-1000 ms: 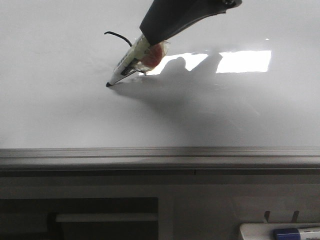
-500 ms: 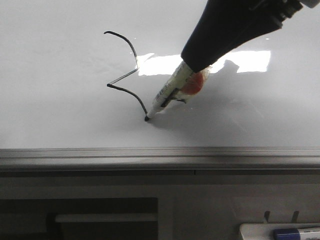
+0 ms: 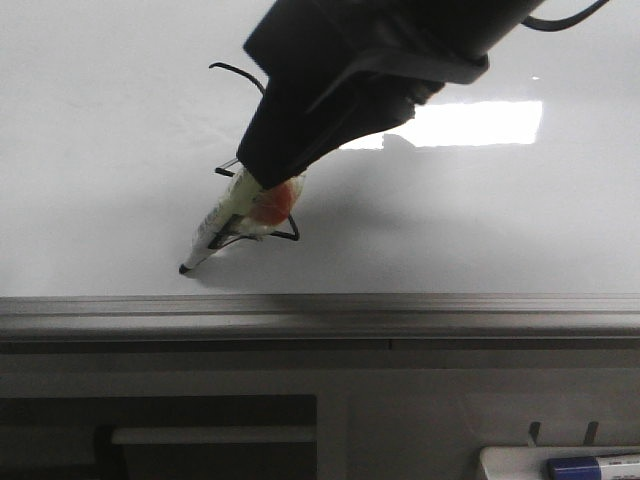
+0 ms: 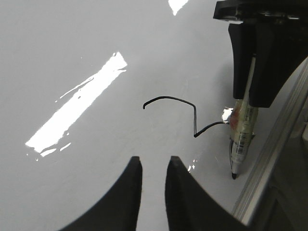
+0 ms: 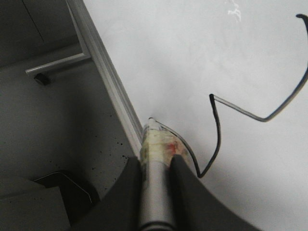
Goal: Write number 3 on whiteboard
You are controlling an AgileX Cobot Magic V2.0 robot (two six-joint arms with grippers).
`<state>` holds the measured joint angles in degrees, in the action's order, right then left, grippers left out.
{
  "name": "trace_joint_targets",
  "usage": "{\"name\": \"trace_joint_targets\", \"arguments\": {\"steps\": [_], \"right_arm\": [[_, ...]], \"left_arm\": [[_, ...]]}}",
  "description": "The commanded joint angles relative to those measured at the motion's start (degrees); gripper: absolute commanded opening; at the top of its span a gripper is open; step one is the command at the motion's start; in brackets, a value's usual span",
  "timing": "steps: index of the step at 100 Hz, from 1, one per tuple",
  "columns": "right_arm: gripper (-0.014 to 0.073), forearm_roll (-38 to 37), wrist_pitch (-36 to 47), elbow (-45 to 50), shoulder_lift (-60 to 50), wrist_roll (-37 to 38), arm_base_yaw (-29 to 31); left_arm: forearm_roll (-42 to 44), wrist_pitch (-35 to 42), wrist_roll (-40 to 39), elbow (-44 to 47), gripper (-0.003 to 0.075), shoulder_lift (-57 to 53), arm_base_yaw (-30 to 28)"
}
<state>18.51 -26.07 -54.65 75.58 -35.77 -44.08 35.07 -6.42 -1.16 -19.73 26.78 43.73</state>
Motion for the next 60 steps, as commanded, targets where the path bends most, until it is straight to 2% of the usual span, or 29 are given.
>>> {"name": "trace_joint_targets", "arguments": {"steps": [1, 26, 39, 49, 60], "right_arm": [[-0.0062, -1.26, 3.89, -1.31, -4.05, -0.09, 0.37], [-0.0062, -0.05, -5.22, -1.31, -15.62, -0.09, 0.37], [-0.0062, 0.09, -7.62, -1.31, -17.22, -0.09, 0.37], [-0.0062, 0.09, -6.94, -1.31, -16.37, -0.09, 0.37], [-0.0062, 0.78, -3.88, -1.31, -14.33, -0.09, 0.37]], "left_arm": [[-0.48, 3.27, -0.52, -1.54, 0.01, 0.37, -0.05], [-0.48, 8.68, -0.52, -1.54, 0.0115, 1.63, -0.05], [-1.43, 9.87, -0.52, -1.54, 0.0223, 5.8, 0.05], [-1.41, 14.98, -0.52, -1.54, 0.034, 10.61, 0.05], [-1.41, 20.51, -0.52, -1.54, 0.0354, 15.61, 0.05]]}}
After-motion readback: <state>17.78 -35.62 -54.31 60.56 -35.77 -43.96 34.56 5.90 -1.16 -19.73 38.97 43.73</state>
